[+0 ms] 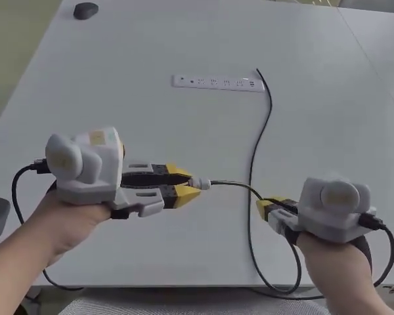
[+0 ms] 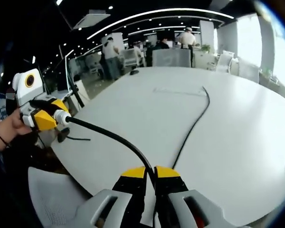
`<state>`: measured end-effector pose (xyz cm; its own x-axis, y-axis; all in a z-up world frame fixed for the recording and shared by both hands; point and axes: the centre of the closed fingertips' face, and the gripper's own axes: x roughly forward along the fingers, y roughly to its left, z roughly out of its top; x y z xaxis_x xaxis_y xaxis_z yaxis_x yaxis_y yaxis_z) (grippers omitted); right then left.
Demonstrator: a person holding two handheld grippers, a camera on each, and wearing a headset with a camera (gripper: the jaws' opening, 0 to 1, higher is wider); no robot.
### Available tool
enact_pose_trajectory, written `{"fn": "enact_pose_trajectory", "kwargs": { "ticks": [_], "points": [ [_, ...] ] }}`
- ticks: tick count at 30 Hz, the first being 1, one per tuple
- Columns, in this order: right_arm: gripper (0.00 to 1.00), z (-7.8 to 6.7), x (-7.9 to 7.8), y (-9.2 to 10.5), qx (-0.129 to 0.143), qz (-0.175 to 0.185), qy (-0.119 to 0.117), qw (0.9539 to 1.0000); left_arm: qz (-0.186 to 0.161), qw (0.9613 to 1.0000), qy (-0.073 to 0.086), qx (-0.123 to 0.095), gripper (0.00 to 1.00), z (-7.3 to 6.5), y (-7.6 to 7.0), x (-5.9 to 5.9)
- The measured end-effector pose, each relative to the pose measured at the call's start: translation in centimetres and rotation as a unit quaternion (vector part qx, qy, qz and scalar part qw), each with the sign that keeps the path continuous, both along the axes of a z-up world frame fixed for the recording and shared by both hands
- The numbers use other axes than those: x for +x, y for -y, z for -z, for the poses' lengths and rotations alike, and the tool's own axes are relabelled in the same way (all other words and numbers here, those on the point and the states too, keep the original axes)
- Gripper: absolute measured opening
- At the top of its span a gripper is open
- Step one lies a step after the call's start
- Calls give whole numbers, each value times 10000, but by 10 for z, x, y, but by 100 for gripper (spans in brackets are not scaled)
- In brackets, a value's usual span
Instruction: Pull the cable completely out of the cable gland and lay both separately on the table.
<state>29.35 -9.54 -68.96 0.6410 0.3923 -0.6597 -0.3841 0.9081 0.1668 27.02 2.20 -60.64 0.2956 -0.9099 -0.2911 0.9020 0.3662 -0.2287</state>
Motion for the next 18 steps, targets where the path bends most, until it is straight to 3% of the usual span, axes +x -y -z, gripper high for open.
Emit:
{"fn": "enact_pose_trajectory", "kwargs": {
  "ticks": [9, 18],
  "points": [
    [1, 6, -6, 1, 184, 120, -133, 9997, 4, 10000, -16, 94, 15, 4, 2, -1],
    [2, 1, -4, 4, 82, -28, 1, 10000, -44, 9999, -31, 93, 15, 4, 4, 1]
  ]
}}
